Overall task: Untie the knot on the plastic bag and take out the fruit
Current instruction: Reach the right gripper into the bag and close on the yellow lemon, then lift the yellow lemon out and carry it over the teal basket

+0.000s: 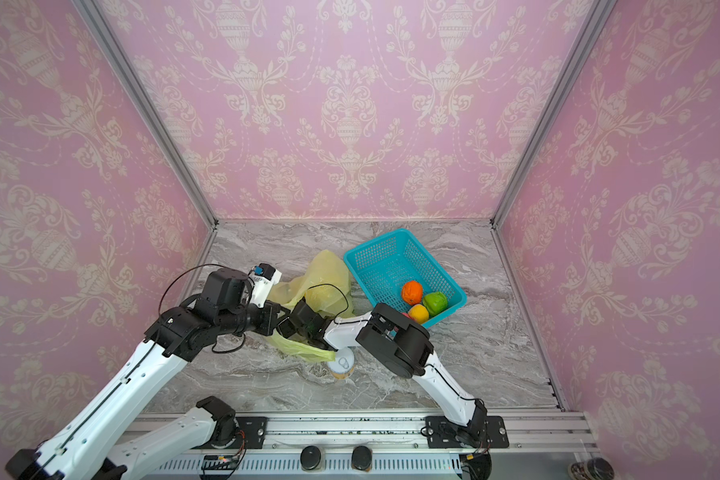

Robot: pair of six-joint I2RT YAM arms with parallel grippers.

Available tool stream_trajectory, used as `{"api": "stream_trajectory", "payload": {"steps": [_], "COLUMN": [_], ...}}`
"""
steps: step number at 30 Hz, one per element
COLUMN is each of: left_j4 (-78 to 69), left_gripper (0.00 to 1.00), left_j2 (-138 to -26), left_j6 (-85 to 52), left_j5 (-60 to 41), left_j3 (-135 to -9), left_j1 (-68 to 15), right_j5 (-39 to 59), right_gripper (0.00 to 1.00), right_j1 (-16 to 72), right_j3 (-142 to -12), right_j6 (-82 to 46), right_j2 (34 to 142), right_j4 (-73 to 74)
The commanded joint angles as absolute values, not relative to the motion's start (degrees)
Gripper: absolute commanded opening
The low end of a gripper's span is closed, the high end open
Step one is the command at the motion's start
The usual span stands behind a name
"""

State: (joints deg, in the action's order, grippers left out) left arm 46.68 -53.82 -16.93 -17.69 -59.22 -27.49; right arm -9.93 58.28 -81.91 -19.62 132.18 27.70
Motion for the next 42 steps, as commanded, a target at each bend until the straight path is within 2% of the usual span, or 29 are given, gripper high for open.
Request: {"api": "stream_trajectory", "payload": {"steps": [1, 3, 8, 13, 18, 24, 29, 32, 37, 42], "left_j4": [46.19, 46.23, 46.34, 48.34, 48.94, 48.89, 49.11, 49.45, 50.24, 51.12], "left_gripper": [0.00, 0.00, 0.00, 0.00, 0.00, 0.00, 0.00, 0.00, 0.00, 0.00], "left_j2": [-52.76, -52.49, -51.90, -54.04, -55.02, -54.92, -54.93, -54.76, -55.97, -57.03], "left_j6": [-15.48, -15.57, -15.62, -15.64, -15.65, -15.79, -15.84, -15.91, -16.19, -16.61], "left_j5": [-20.94, -20.75, -19.65, -13.29, -12.59, -12.44, -11.55, -9.88, -7.68, -5.08], "left_j3": [-58.64, -58.62, -58.52, -59.11, -59.27, -59.15, -59.24, -59.24, -59.37, -59.67], "left_j1": [-28.04, -28.04, -28.04, -27.70, -27.58, -27.60, -27.60, -27.60, -27.42, -27.07], "right_j5": [-14.77, -15.59, -16.37, -18.76, -20.75, -22.03, -18.38, -12.75, -7.51, -8.11], "right_gripper": [0.98, 0.92, 0.67, 0.48, 0.30, 0.25, 0.24, 0.24, 0.23, 0.23], "right_j1": [58.45, 58.53, 58.54, 59.54, 59.90, 59.85, 59.85, 60.01, 61.71, 62.58], "right_j3": [-83.51, -83.74, -81.48, -71.55, -60.40, -54.32, -48.46, -45.12, -39.20, -32.26], "right_j6": [-20.96, -20.44, -19.82, -17.06, -16.69, -17.23, -16.24, -14.94, -11.03, -7.38], "right_j2": [133.83, 134.36, 132.83, 125.14, 118.64, 114.95, 111.53, 107.66, 97.45, 83.92], "right_j4": [31.07, 31.97, 33.25, 38.13, 45.24, 49.13, 55.62, 58.08, 56.66, 54.58]}}
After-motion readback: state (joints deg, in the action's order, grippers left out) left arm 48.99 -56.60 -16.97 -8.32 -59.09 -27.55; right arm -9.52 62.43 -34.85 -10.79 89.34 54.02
